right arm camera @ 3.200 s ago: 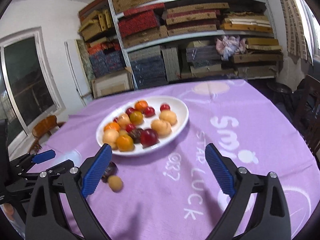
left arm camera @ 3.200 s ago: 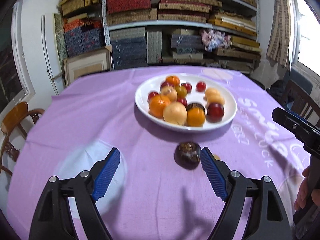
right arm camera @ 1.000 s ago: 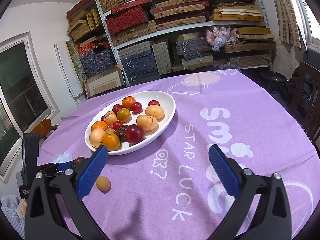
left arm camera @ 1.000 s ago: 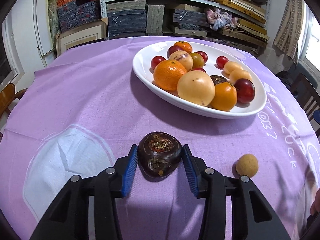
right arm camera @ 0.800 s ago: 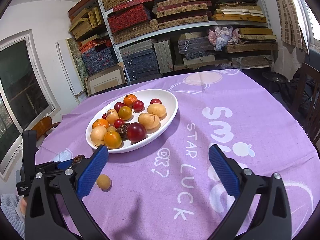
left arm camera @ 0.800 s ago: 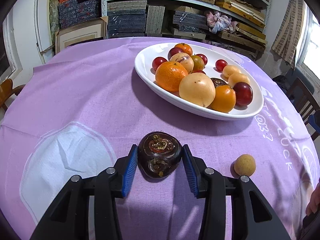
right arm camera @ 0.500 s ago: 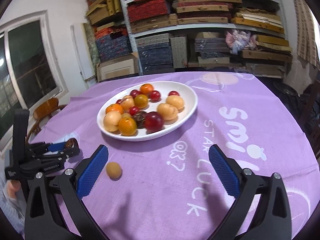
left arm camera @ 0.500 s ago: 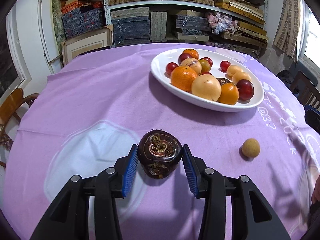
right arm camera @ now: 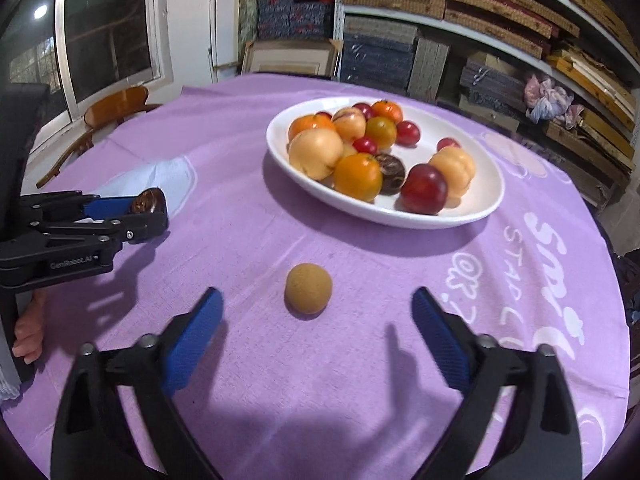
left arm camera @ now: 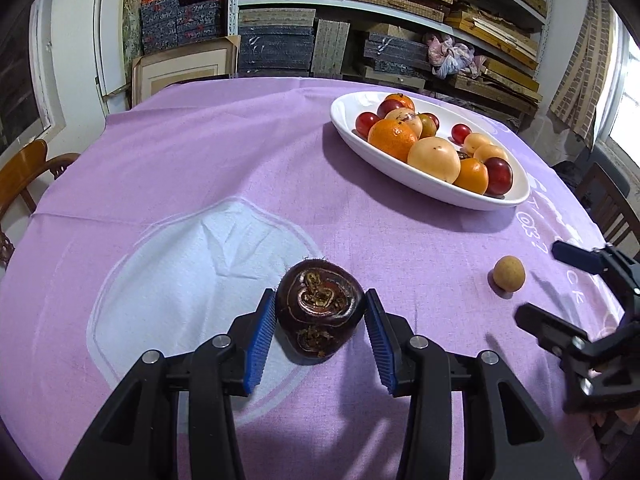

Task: Organize fruits
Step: 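Close the left tool on the mangosteen while the right tool grasps the tan fruit, then lift the mangosteen and tan fruit and carry them toward the white dish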

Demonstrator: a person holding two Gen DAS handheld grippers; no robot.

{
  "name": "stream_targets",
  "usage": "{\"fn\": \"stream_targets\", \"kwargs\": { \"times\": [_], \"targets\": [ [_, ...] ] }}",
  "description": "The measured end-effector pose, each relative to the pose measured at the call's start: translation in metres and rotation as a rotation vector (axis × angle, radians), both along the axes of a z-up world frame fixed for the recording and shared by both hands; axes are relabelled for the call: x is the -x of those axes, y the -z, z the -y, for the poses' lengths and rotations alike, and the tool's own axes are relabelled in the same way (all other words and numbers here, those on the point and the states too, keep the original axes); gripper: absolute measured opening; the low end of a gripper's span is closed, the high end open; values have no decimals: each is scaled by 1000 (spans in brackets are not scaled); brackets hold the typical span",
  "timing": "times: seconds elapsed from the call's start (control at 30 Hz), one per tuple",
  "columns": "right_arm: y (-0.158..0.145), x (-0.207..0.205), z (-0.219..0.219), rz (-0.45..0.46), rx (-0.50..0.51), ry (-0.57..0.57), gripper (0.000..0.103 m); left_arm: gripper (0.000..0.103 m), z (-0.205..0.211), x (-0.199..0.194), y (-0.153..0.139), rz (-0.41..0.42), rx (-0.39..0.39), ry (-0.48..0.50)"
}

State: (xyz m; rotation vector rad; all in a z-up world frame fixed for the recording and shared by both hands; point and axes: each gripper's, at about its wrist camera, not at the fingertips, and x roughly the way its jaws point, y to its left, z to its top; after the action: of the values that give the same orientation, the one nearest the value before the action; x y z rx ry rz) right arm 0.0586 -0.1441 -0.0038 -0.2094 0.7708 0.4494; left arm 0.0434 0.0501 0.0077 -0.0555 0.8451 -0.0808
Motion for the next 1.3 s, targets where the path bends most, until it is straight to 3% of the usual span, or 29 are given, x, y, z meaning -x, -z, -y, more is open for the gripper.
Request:
{"fn": "stream_targets", "kwargs": {
  "times": [0.17,0.3,0.47,0.53,0.6,0.63,1.0,1.2,1.3],
  "targets": [
    [6,-14,-5,-51,-21,5,76,45,-2,-3,2,-20,15,4],
    [10,-18,-9,-63,0,9,63,45,-1,-4,3,-23,12,10],
    [11,-22,-7,-77,-10,17,54,45,0,-4,3,-24,10,11],
    [11,-24,-7,-82,-14,17,45,45,-1,-4,3,-24,10,11],
    [12,-25,-6,-93,-15,16,30,45,0,-4,3,-24,11,11],
    [13,-26,-5,-102,-19,14,28,45,0,-4,3,-24,11,11],
    [12,-26,0,-102,-43,22,26,45,0,-3,3,-25,12,11],
    [7,4,-7,-30,25,-14,26,44,5,1,0,8,15,21],
    [3,19,-8,-13,32,-24,26,38,17,7,-7,29,11,47]
  ]
}}
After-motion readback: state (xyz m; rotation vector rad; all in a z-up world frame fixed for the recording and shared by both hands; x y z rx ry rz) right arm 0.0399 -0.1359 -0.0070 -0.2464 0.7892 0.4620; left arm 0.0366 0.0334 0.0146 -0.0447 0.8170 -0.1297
